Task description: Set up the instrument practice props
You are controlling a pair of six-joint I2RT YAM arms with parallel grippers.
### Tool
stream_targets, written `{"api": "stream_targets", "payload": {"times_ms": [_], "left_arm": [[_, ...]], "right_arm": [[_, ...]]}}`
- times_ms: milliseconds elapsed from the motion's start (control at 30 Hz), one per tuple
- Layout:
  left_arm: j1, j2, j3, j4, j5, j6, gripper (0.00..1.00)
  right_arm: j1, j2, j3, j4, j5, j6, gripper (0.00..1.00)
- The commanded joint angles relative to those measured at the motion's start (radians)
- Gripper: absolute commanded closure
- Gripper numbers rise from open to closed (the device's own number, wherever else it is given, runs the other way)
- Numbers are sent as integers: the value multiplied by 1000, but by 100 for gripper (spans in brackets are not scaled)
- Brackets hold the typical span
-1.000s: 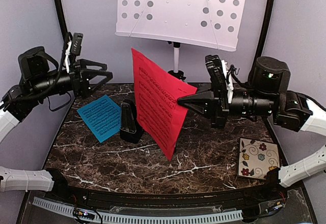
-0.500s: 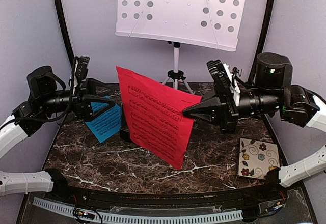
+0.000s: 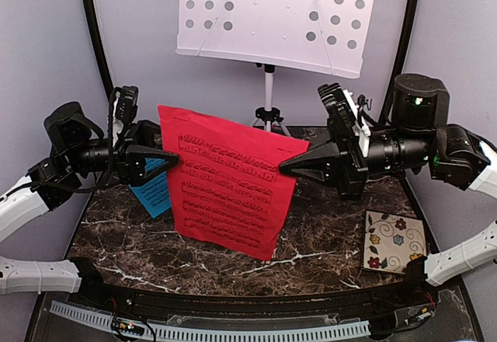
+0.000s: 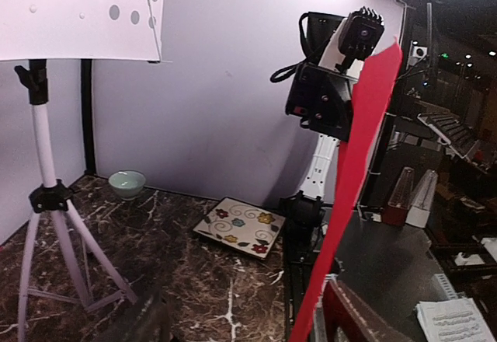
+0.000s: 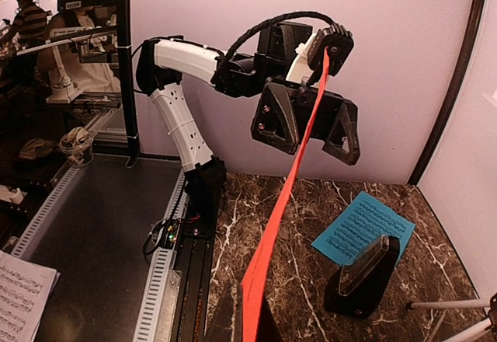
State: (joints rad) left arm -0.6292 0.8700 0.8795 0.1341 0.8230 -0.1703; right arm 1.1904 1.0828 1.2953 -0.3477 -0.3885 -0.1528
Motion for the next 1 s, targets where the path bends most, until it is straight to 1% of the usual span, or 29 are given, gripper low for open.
{"api": "stream_targets", "payload": {"times_ms": [0, 100, 267, 333, 367, 400, 467, 500, 533, 633, 767, 867, 967], "left_arm": [[-44, 8, 1, 93, 61, -9, 37], [-70, 18, -9, 133, 53, -21, 50], [-126, 41, -17, 185, -5, -36, 79], [-127, 41, -29, 253, -34, -78, 94], [-127, 36, -35, 278, -62, -99, 99], [-127, 32, -41, 300, -89, -117, 100], [-127, 28, -39, 329, -114, -150, 100], [-127, 32, -34, 342, -112, -166, 100], [-127, 39, -26, 350, -105, -179, 100], [-127, 63, -3, 378, -90, -229, 100], [-127, 90, 15, 426, -32, -285, 100], [-128, 110, 29, 443, -12, -320, 100], [-127, 126, 43, 452, -3, -346, 100]], "right_arm": [[-3, -13, 4, 48, 94, 18, 100], [-3, -25, -29, 96, 162, 45, 100], [-5, -32, -49, 124, 208, 70, 100], [-6, -41, -61, 143, 250, 95, 99], [-8, -51, -70, 155, 273, 111, 86], [-10, -61, -83, 170, 288, 127, 72], [-16, -92, -129, 207, 309, 149, 51], [-20, -101, -149, 222, 315, 159, 44], [-22, -105, -172, 231, 314, 169, 41], [-23, -98, -197, 251, 292, 200, 35], [-24, -69, -204, 262, 263, 218, 30], [-23, -64, -212, 284, 247, 229, 31], [-23, -64, -210, 297, 228, 236, 38]]}}
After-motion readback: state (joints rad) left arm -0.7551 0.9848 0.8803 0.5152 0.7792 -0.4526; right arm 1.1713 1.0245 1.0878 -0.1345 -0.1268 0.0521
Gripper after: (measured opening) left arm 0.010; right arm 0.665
